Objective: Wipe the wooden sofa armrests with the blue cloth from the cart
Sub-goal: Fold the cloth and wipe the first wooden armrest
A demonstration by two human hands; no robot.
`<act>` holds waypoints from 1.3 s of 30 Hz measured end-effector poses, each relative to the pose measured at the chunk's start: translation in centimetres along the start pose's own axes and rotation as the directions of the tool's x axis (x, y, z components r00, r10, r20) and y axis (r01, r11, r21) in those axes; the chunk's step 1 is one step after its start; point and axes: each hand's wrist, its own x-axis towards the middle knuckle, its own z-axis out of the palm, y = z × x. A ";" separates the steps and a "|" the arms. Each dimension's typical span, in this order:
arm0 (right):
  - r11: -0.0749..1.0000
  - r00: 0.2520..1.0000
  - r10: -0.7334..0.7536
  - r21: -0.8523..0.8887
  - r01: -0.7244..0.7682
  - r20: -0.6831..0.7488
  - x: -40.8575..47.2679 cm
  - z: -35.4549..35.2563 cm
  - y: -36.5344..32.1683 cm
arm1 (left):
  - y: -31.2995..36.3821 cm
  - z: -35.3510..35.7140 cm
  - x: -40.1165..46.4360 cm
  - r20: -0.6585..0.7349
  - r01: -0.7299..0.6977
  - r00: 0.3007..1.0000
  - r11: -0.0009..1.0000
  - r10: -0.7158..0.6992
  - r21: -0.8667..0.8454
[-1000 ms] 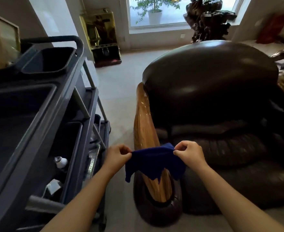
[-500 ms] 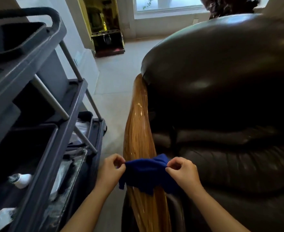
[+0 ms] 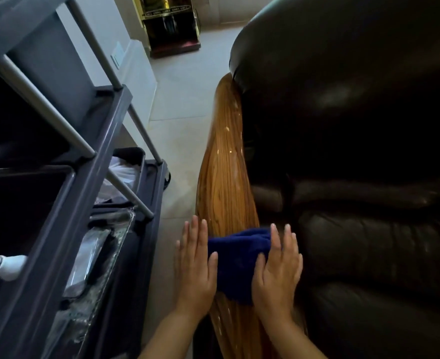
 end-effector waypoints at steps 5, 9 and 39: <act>0.988 0.975 -0.145 -0.031 0.153 0.168 0.1 1.7 1.7 | 0.0 3.1 0.3 0.059 -0.046 0.997 0.995 0.041 0.086; 0.989 0.980 -0.145 -0.011 0.147 0.139 0.3 2.9 2.3 | 0.0 5.1 0.2 -0.049 0.026 0.999 0.994 -0.021 0.102; 0.985 0.977 -0.151 0.104 0.136 0.152 27.8 8.9 -7.0 | 1.2 2.7 29.1 0.010 0.071 0.997 0.997 -0.071 -0.001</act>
